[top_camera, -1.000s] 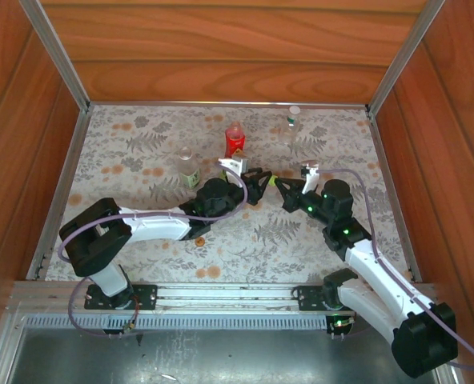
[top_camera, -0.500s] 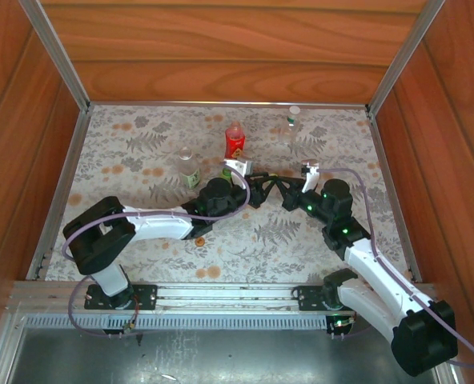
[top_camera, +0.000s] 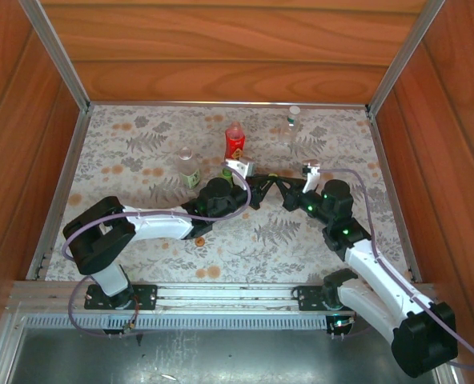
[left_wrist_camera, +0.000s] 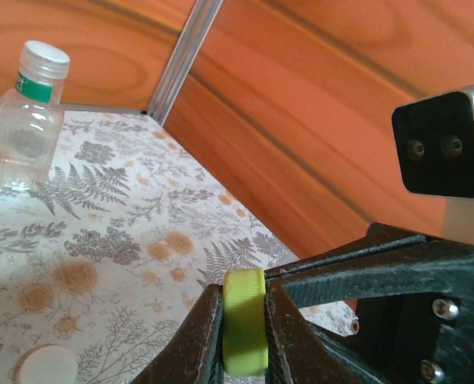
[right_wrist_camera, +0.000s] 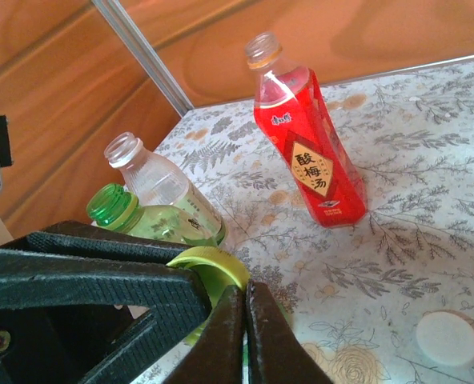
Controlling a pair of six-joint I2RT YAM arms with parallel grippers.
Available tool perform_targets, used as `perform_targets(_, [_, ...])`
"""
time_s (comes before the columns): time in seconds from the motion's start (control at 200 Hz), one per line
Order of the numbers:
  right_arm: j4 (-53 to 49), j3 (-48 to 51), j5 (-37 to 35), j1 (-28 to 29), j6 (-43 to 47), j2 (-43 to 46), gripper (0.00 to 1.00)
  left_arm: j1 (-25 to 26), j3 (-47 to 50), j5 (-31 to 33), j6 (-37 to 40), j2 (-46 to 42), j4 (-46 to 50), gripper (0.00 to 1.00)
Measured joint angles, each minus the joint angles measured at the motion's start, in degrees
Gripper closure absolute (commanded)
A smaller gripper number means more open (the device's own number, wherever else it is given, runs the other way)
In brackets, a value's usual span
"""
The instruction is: Screw on the bottle caps
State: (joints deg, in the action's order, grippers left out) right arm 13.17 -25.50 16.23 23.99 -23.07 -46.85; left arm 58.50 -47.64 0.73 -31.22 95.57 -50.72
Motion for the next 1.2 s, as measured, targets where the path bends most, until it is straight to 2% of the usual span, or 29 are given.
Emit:
perform_targets(0.065, [-0.87, 0.07, -1.14, -0.07, -0.61, 1.03, 0.65, 0.0, 0.0, 0.07, 0.96, -0.02, -0.13, 0.88])
perform_targets(0.145, [-2.4, 0.22, -2.73, -0.09, -1.97, 2.89, 0.56, 0.0, 0.0, 0.52, 2.73, -0.04, -0.46, 0.88])
perform_targets(0.33, [-6.27, 0.11, -5.88, 0.0, -7.87, 8.02, 0.48, 0.02, -0.04, 0.96, 9.4, -0.04, -0.24, 0.87])
perform_targets(0.555, [-17.38, -5.05, -9.2, -0.83, -24.85, 8.04, 0.49, 0.57, -1.92, 1.42, 22.36, 0.13, -0.22, 0.87])
perform_targets(0.839, [-17.44, -5.84, 2.51, -7.37, -48.19, 3.3, 0.46, 2.86, -4.15, 3.06, 43.01, 3.28, -0.24, 0.87])
perform_targets(1.004, [-15.17, -5.51, 7.56, -9.03, -54.69, 3.02, 0.47, 4.9, -5.57, 3.02, 53.29, 5.75, -0.2, 0.87])
perform_targets(1.104, [-14.47, -4.66, 8.98, -10.1, -57.07, 2.93, 0.56, 5.73, -5.79, 3.04, 57.57, 5.99, -0.37, 0.87])
perform_targets(1.204, [-14.36, -4.35, 10.38, -11.15, -58.18, 2.45, 0.58, 6.12, -5.79, 3.06, 60.72, 6.01, -0.46, 0.87])
